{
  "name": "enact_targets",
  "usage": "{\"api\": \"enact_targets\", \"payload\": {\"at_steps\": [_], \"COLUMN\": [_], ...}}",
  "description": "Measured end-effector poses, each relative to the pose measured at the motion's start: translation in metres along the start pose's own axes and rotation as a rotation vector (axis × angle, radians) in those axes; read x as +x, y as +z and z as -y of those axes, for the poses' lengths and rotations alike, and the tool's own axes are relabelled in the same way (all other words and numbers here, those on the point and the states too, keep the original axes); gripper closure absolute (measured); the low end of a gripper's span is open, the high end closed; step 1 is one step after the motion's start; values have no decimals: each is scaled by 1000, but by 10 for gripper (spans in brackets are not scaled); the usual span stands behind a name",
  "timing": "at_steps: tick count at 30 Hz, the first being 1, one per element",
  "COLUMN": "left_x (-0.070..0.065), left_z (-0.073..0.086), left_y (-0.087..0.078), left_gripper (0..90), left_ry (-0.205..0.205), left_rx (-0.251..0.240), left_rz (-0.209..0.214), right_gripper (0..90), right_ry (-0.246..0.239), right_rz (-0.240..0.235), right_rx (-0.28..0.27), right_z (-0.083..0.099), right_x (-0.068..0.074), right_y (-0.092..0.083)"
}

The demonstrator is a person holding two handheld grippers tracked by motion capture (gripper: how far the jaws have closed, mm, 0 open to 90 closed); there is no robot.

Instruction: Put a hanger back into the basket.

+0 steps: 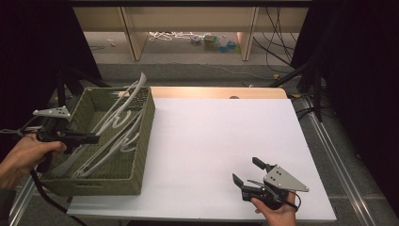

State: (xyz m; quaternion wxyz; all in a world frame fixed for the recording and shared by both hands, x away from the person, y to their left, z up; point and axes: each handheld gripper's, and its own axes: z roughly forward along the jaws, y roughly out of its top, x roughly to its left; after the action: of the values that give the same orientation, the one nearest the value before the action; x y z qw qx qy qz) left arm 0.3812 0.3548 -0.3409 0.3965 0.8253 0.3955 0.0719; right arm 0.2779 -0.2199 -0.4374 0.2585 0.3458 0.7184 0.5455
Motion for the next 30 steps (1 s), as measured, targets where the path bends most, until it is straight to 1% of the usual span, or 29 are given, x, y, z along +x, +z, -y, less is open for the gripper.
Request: {"api": "enact_targets", "payload": {"at_steps": [1, 3, 4, 6, 7, 9, 10, 11, 13, 14, 15, 17, 18, 19, 20, 21, 22, 23, 24, 25, 26, 27, 28, 29, 30], "left_x": [1, 3, 5, 7, 8, 9, 9, 9, 10, 10, 10, 11, 11, 11, 11, 12, 12, 12, 14, 16, 15, 17, 16, 16, 16], "left_z": [2, 6, 8, 11, 13, 18, 20, 21, 23, 23, 24, 24, 24, 24, 24, 24, 24, 25, 25, 25, 26, 27, 28, 28, 29], "left_y": [1, 1, 2, 3, 3, 5, 6, 7, 8, 9, 10, 14, 16, 18, 21, 24, 26, 28, 30, 30, 33, 33, 36, 38, 39], "left_gripper": [820, 820, 819, 820, 820, 820, 819, 819, 819, 819, 819, 819, 819, 818, 818, 818, 818, 817, 817, 816, 816, 816, 815, 815, 815], "left_ry": [-3, 4, 8, 3, 7, 6, 19, 20, 21, 23, 22, 28, 28, 38, 45, 46, 53, 49, 51, 69, 49, 76, 60, 68, 59], "left_rx": [2, 23, 24, 29, 35, 45, 49, 52, 56, 61, 65, 85, 94, 110, 116, 134, 137, 139, 156, 184, 168, 195, 187, 202, 198], "left_rz": [0, -6, -6, -13, -14, -9, -7, -1, 3, 5, 5, 4, 2, 1, -10, -10, -21, -18, -19, -18, -20, -18, -29, -27, -28], "right_gripper": [159, 159, 159, 159, 159, 159, 159, 159, 159, 159, 159, 159, 159, 159, 159, 159, 159, 159, 159, 159, 159, 159, 159, 159, 159], "right_ry": [2, -1, -2, 0, 1, 1, 1, 0, -1, -1, -2, -6, -1, -1, 0, -3, -4, -2, -10, -10, -10, -11, -10, -10, -2], "right_rz": [-1, -3, -2, 0, 0, 1, 2, 2, 6, -1, 1, 8, -2, 0, 0, 6, 7, 2, 10, 8, 9, 4, 7, 5, -2], "right_rx": [-10, -7, 2, -8, -8, -4, -4, -7, 4, -5, 3, 13, -4, -7, -7, 6, 18, 5, 7, 9, 9, 15, 9, 9, -5], "right_z": [0, 0, 0, 0, 0, 0, 0, 0, 0, 0, 0, 0, 0, 0, 0, 0, 0, 0, 0, 0, 0, 0, 0, 0, 0], "right_x": [0, 1, 1, 1, 1, 0, 0, 0, 1, 1, 1, 1, 1, 1, 1, 1, 1, 1, 1, 1, 1, 1, 1, 1, 1], "right_y": [1, 1, 0, 1, 1, 1, 1, 1, 1, 1, 1, 0, 1, 1, 1, 1, 0, 1, 0, 0, 0, 0, 0, 0, 1]}}
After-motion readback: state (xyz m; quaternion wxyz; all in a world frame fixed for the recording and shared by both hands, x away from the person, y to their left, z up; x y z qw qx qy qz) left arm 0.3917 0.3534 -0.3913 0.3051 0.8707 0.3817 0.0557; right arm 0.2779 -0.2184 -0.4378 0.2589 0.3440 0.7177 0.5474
